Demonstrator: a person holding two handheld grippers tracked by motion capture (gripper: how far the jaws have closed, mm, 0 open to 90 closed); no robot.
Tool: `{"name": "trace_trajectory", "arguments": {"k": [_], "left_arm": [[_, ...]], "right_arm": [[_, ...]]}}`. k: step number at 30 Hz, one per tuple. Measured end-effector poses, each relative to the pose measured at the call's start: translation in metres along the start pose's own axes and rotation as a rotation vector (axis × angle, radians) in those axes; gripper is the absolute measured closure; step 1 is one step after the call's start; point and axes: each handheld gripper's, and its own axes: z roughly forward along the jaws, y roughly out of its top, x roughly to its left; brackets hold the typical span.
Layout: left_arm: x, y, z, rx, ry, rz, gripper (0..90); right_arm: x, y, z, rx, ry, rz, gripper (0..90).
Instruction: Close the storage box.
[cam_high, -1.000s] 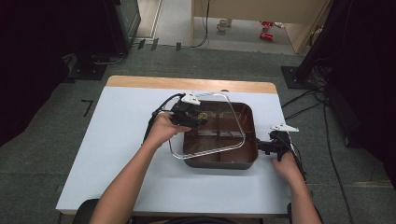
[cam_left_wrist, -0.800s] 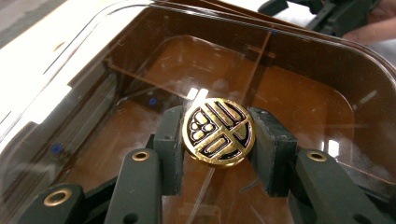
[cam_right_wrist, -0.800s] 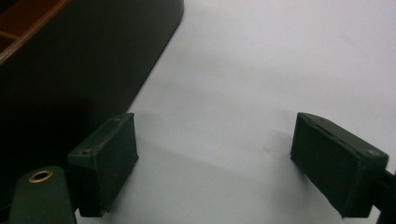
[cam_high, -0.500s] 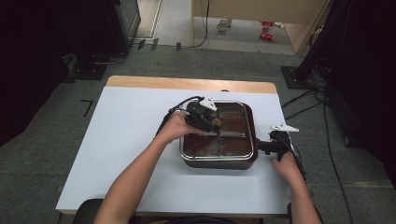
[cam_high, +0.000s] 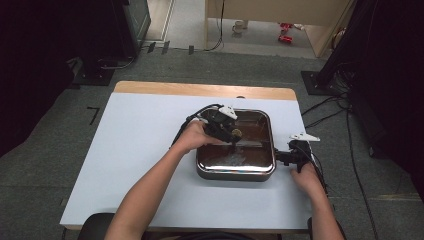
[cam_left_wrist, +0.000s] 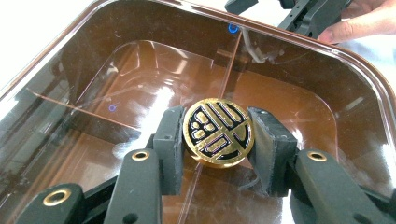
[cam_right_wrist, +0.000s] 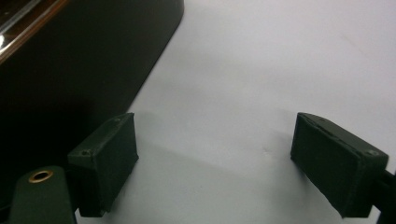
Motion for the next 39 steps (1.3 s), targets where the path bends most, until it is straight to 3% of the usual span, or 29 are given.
{"name": "trace_trajectory", "arguments": {"k": [8, 12, 16, 23, 26, 28, 39], "left_arm": [[0.002, 0.0, -0.001, -0.004, -0.018, -0.049, 58.2], [0.001, 0.0, -0.004, 0.004, -0.012, -0.064, 53.2], [0.001, 0.0, -0.013, -0.005, 0.006, -0.073, 48.5], [0.005, -0.002, -0.029, -0.037, 0.014, -0.145, 39.2], [0.005, -0.004, -0.034, -0.032, 0.059, -0.161, 36.0], [0.002, -0.007, -0.037, -0.029, 0.089, -0.142, 36.0], [-0.002, -0.026, -0.053, -0.041, 0.146, -0.223, 28.1]], "right_arm": [[0.0, 0.0, 0.0, -0.001, -0.001, 0.001, 14.3], [0.0, 0.0, 0.0, -0.001, -0.001, 0.001, 14.3], [0.0, 0.0, 0.0, 0.0, -0.001, 0.0, 14.3], [0.0, 0.0, 0.0, -0.001, -0.001, 0.002, 14.4], [0.0, 0.0, 0.0, -0.001, -0.001, 0.002, 14.4], [0.0, 0.0, 0.0, -0.001, -0.001, 0.002, 14.4], [0.0, 0.0, 0.0, -0.001, -0.002, 0.001, 14.4]]}}
